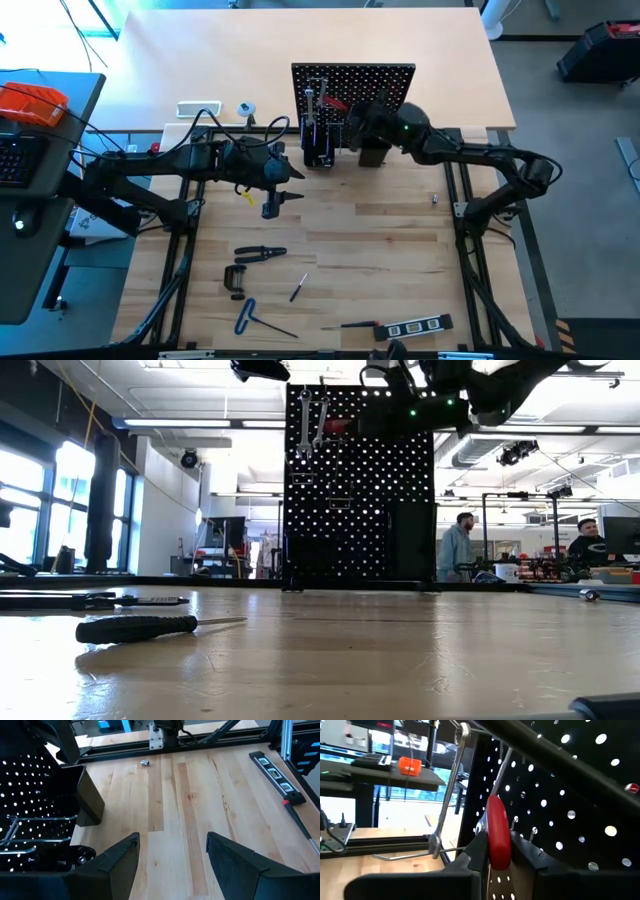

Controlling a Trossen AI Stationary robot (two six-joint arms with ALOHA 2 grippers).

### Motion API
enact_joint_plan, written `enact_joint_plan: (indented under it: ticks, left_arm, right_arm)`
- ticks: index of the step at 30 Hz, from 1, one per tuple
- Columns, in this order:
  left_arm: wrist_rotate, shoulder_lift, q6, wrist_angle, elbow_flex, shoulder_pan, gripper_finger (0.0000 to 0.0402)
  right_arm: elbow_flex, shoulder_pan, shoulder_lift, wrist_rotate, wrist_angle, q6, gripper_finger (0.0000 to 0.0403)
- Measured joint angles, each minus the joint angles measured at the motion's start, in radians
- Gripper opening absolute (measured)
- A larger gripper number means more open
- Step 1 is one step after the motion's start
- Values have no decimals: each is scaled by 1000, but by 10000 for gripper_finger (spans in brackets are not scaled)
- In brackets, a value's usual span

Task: Hang tools onto peg board
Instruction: Put the Allen wrench into the right bin on the pegboard

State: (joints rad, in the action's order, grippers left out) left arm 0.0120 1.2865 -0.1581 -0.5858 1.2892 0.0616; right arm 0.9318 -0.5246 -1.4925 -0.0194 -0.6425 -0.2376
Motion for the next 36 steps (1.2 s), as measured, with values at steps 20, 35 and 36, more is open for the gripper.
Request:
enact_joint_plan:
  ticks: [20,35,36]
  left_arm:
    - [-1,0,1,0,0,-11,222]
    - [0,0,17,-23,0,-16,222]
    - [0,0,17,-23,0,-18,222]
  right_arm:
    - [0,87,0,263,17,-7,114]
    - [0,146,0,302,20,-33,131]
    - [0,147,0,302,20,-33,131]
